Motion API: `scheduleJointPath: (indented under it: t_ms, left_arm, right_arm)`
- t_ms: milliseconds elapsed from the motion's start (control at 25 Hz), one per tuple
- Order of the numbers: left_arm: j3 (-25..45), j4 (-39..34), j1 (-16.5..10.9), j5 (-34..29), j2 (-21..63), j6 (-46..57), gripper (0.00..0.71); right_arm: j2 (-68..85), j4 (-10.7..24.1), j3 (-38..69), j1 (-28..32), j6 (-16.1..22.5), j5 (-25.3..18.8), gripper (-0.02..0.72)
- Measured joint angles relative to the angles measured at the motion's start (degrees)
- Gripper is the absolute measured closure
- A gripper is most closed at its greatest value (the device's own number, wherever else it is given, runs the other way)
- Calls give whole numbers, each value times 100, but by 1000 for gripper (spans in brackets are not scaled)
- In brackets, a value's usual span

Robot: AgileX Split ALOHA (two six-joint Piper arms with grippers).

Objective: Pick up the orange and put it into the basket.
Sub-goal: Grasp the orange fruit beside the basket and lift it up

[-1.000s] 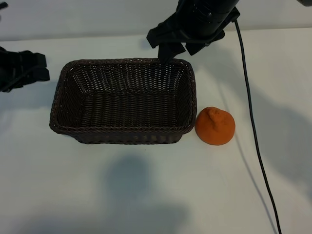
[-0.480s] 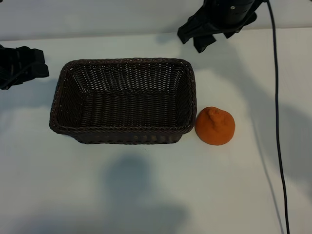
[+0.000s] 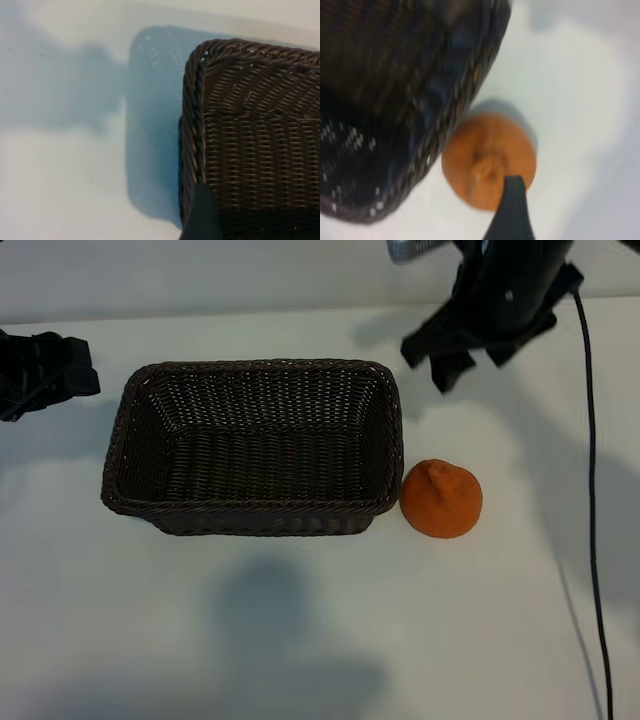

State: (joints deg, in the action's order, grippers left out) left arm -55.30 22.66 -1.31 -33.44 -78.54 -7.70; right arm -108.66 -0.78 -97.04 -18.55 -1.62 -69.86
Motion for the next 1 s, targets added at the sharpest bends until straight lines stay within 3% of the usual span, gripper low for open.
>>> scheduleJointPath:
  t_ms: [200,360,480,600,800,1000]
  left_arm:
    - [0,0,0,7,0,-28,117]
    - [0,0,0,7,0,-48,117]
    - [0,0,0,11,0,-65,117]
    - [0,0,0,13,0,-65,117]
    - [0,0,0,13,0,-77,117]
    - [0,0,0,13,0,-90,117]
  right_arm:
    - [436,78,463,0,-280,0,118]
    - [729,78,891,0,-950,0,118]
    - [830,-315,1164,0,-1716,0,118]
    - [835,-629,1326,0,-2218,0,118]
    - [835,-818,1505,0,-2630,31,118]
    - [835,-1053,1735,0,-2892,610,118]
